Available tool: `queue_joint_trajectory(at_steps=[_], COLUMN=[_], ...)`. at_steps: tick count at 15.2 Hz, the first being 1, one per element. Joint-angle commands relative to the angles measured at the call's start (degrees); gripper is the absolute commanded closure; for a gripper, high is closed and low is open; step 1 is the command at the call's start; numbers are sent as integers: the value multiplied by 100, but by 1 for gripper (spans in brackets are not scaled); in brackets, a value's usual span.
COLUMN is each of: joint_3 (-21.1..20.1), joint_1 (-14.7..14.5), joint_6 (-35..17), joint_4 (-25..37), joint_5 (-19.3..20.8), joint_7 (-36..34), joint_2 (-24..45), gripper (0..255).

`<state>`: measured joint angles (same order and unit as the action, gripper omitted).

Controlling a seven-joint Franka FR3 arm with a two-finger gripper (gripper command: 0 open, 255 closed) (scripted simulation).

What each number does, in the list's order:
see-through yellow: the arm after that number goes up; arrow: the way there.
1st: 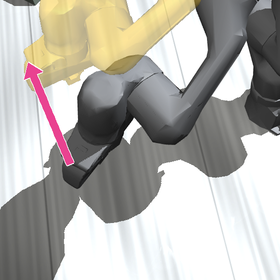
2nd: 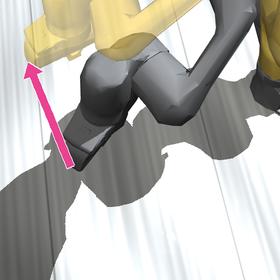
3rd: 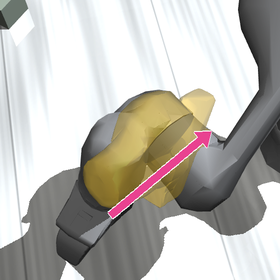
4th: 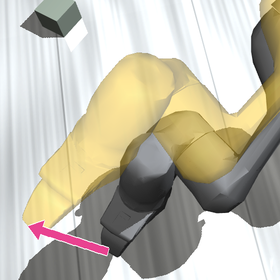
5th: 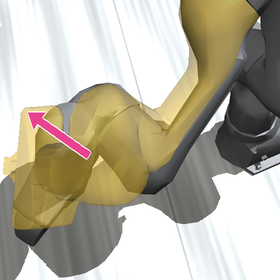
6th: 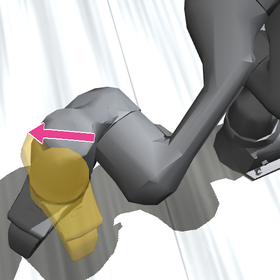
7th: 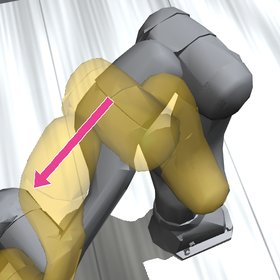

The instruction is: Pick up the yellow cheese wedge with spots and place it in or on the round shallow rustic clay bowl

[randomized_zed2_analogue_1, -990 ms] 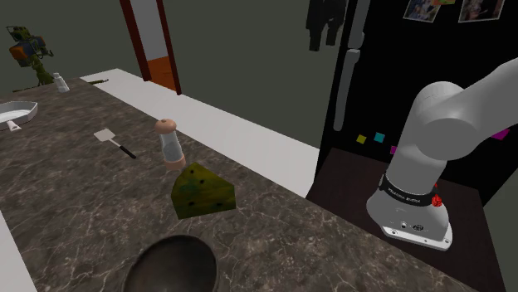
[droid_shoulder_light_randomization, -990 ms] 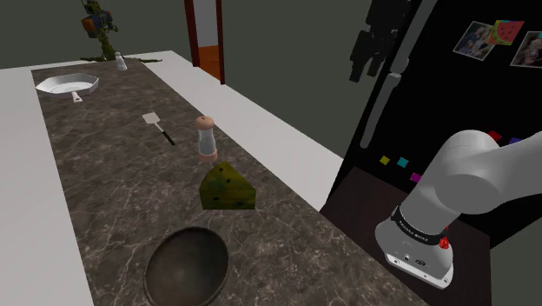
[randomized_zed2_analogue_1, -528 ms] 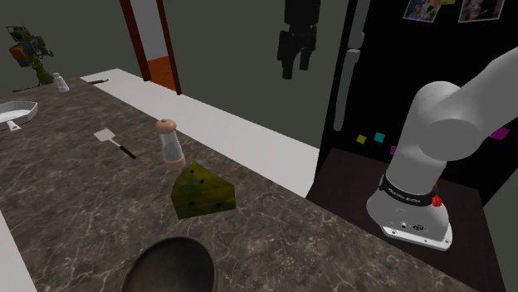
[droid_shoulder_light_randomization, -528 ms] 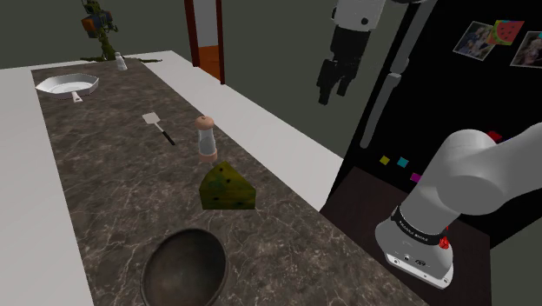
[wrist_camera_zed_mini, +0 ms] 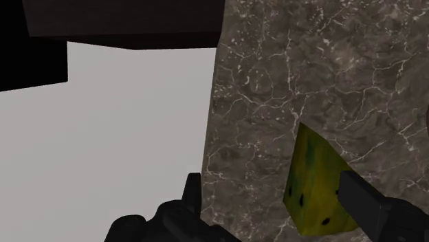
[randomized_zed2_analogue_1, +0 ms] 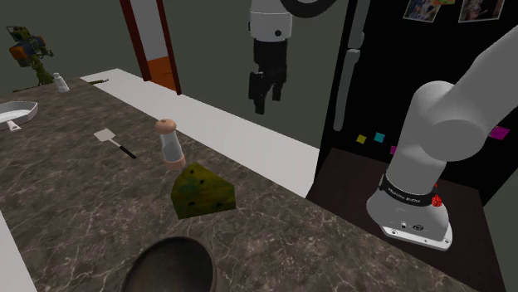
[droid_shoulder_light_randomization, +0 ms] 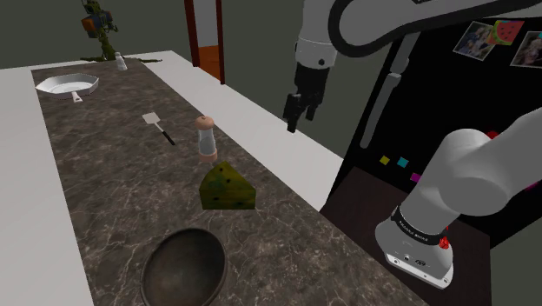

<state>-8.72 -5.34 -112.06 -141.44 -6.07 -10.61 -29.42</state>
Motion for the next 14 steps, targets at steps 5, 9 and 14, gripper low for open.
queue_joint_trajectory(at_steps=[5,9,14], joint_3=[-413,-667,-905], joint_1=[-149,-219,-332], joint_6=[-975,-1558,-2155], joint_4=[169,407,859], joint_5=[45,225,660], joint_7=[-225,-441,-819], joint_2=[1113,1939,3030], gripper=[0,0,0])
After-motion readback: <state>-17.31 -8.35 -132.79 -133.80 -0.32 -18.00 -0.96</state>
